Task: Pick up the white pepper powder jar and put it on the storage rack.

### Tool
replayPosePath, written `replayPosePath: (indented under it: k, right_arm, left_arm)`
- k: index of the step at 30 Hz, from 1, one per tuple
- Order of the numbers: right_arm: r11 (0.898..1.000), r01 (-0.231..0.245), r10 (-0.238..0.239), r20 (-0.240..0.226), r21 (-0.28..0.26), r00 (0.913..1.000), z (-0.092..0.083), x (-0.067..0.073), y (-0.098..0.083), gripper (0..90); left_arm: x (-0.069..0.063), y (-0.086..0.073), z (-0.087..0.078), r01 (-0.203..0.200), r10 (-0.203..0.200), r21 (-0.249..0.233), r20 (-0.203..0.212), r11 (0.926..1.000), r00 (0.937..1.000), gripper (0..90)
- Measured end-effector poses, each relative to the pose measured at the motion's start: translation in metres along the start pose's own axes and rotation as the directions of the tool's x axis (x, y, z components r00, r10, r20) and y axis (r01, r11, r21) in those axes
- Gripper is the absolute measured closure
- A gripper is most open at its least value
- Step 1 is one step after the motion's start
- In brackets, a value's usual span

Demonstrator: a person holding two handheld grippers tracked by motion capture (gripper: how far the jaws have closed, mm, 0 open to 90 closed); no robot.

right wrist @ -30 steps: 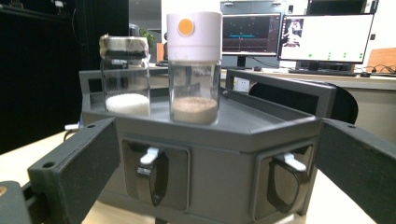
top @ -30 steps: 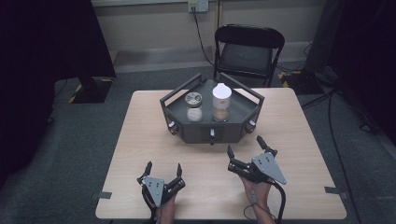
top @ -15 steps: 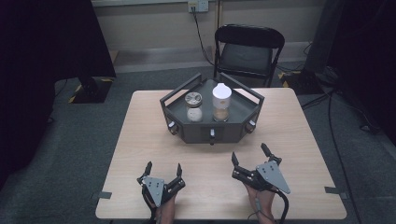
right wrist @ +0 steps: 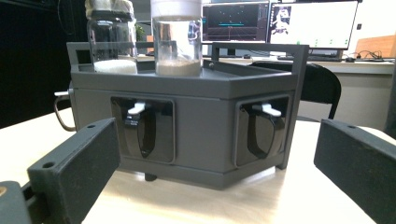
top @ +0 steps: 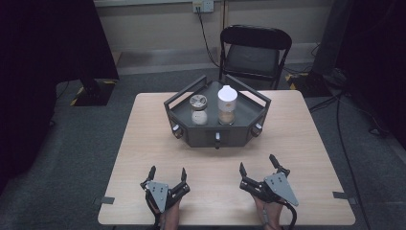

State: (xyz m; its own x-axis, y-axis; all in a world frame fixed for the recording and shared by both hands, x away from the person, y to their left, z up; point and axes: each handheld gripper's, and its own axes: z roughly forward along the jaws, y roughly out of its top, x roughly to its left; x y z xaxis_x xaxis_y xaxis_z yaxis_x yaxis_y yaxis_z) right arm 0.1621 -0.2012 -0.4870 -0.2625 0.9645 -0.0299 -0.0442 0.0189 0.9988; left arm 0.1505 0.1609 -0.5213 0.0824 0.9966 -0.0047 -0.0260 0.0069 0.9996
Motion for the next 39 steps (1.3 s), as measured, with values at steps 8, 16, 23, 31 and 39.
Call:
replayPosePath:
  k: [8, 16, 23, 31, 39]
  right_arm:
    - [1.000, -0.009, 0.009, 0.015, 0.023, 0.9998, -0.007, 0.002, -0.010, 0.0]
    - [0.999, -0.007, 0.006, 0.020, 0.044, 0.9998, -0.008, 0.003, -0.017, 0.0]
    - [0.999, 0.001, -0.003, 0.028, 0.043, 0.9996, -0.010, 0.005, -0.022, 0.0]
    - [0.999, 0.006, -0.007, 0.025, 0.039, 0.9997, -0.012, 0.006, -0.025, 0.0]
    - [1.000, -0.009, 0.008, 0.025, 0.013, 0.9996, -0.014, 0.005, -0.030, 0.0]
  left_arm:
    - [0.000, 0.000, 0.000, 0.000, 0.000, 0.000, 0.000, 1.0000, 1.0000, 0.0]
    - [0.000, 0.000, 0.000, 0.001, -0.001, 0.000, -0.001, 1.0000, 1.0000, 0.0]
    - [0.000, 0.000, 0.000, 0.000, 0.000, 0.000, -0.001, 1.0000, 1.0000, 0.0]
    - [0.000, 0.000, 0.000, 0.000, 0.000, 0.000, -0.001, 1.0000, 1.0000, 0.0]
    - [0.000, 0.000, 0.000, 0.000, 0.000, 0.000, -0.003, 1.0000, 1.0000, 0.0]
